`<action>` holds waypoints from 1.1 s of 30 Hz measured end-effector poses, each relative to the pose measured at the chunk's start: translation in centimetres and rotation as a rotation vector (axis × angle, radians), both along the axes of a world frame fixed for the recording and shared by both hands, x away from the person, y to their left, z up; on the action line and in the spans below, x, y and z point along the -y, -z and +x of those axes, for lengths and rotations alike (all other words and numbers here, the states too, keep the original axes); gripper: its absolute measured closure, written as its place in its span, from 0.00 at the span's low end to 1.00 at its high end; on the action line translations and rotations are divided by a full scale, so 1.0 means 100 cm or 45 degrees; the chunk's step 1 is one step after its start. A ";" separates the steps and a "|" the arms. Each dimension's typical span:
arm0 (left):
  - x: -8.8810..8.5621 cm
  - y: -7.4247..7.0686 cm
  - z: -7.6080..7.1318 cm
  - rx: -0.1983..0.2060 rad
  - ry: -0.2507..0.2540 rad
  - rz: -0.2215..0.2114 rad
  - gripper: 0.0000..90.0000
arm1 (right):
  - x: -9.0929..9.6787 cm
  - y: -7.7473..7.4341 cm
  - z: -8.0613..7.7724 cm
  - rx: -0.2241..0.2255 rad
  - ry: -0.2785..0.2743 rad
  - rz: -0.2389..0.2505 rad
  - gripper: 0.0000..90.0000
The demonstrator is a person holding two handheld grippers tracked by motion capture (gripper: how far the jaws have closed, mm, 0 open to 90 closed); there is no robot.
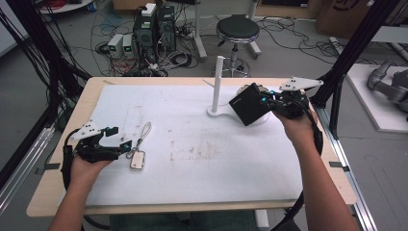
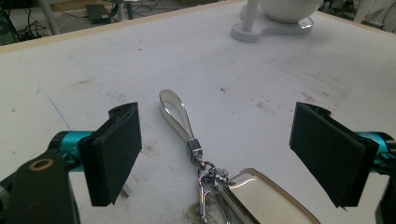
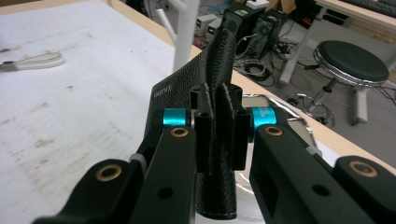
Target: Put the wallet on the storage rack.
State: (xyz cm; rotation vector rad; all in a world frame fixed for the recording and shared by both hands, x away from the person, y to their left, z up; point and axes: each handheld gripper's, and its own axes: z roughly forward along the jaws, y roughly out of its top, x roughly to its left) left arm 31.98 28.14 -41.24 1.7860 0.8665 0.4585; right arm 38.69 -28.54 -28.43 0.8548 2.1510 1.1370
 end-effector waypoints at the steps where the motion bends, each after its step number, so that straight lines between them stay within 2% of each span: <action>1: 0.000 0.000 0.000 0.000 0.000 0.000 0.19 | 0.001 -0.001 0.002 0.002 0.010 -0.001 0.95; 11: 0.001 0.002 0.000 -0.009 0.006 0.000 0.19 | 0.005 -0.011 0.031 0.008 0.085 -0.036 0.95; 14: 0.001 0.002 0.000 -0.010 0.004 0.001 0.19 | 0.006 -0.009 0.043 0.008 0.115 -0.052 0.95; 16: 0.001 0.002 0.000 -0.010 0.003 0.000 0.19 | 0.006 -0.008 0.045 0.004 0.120 -0.050 0.95; 19: 0.000 0.002 0.000 -0.009 -0.003 -0.003 0.19 | 0.008 -0.001 0.056 -0.023 0.148 -0.068 0.95; 27: -0.002 0.003 -0.001 -0.012 -0.007 0.001 0.19 | 0.014 0.005 0.064 -0.043 0.190 -0.076 0.95; 31: -0.001 0.003 -0.001 -0.010 -0.009 0.000 0.19 | 0.016 0.009 0.069 -0.046 0.211 -0.099 0.95; 33: -0.001 0.003 -0.002 -0.010 -0.010 -0.004 0.19 | 0.017 0.011 0.070 -0.037 0.230 -0.136 0.94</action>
